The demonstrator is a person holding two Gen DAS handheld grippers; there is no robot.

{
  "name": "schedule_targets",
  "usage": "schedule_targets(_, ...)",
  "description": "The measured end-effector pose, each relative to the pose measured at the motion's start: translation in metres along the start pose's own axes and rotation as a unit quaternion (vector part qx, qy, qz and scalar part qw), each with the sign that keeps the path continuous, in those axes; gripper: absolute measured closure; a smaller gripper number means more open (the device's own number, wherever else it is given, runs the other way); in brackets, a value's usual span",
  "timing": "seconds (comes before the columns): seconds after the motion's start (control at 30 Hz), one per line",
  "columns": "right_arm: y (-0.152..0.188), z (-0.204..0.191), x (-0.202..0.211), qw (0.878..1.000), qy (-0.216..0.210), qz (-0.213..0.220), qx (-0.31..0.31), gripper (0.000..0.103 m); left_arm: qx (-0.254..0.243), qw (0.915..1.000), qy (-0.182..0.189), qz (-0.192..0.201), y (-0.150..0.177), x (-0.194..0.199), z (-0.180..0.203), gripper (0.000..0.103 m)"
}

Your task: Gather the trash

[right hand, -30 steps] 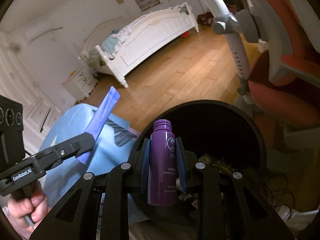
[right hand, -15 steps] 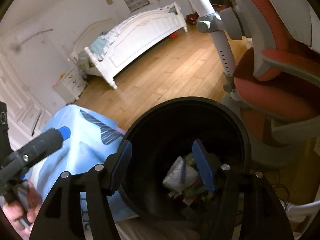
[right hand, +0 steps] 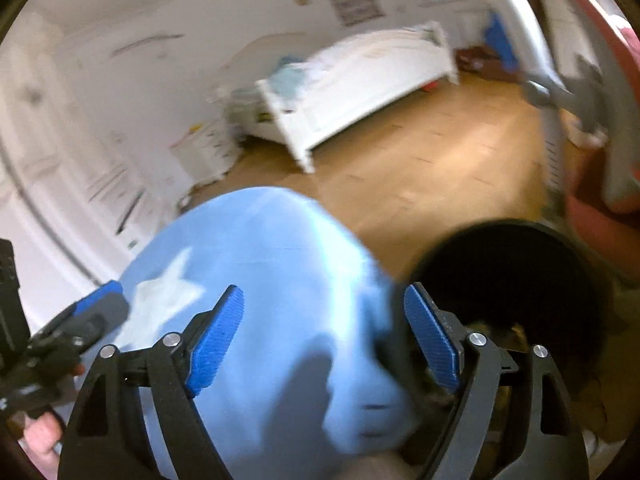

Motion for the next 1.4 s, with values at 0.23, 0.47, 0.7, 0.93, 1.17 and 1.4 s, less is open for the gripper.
schedule_targets(0.23, 0.014, -0.121, -0.027, 0.993, -0.053, 0.018, 0.1, 0.016, 0.041, 0.9859, -0.156, 0.045, 0.016, 0.059, -0.095, 0.005)
schedule_targets(0.47, 0.023, -0.166, -0.024, 0.983, -0.039, 0.106, 0.147, 0.005, 0.067, 0.9709, -0.222, 0.06, 0.035, 0.084, -0.138, 0.005)
schedule_targets(0.7, 0.028, -0.181, -0.009, 0.962, -0.021, 0.19, 0.197, 0.005, 0.092, 0.9593, -0.254, 0.083, 0.038, 0.098, -0.152, 0.005)
schedule_targets(0.93, 0.032, -0.177, -0.008, 0.964, -0.022, 0.191, 0.184, 0.005, 0.104, 0.9538, -0.27, 0.082, 0.046, 0.104, -0.167, 0.005)
schedule_targets(1.17, 0.035, -0.179, -0.003, 0.962, -0.017, 0.196, 0.19, 0.005, 0.102, 0.956, -0.258, 0.096, 0.045, 0.105, -0.163, 0.005)
schedule_targets(1.4, 0.035, -0.176, -0.008, 0.963, -0.019, 0.197, 0.182, 0.005, 0.098, 0.9561, -0.258, 0.098, 0.045, 0.104, -0.162, 0.005)
Point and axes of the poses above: each gripper's, at about its wrist camera, not at the fingertips, and x roughly against the way its jaws point, z to its right, y to its underside, the point moved 2 cm from there along -x, roughly the way its jaws point, and after that the axes turned 8 degrees about z, right-handed, at the moved point
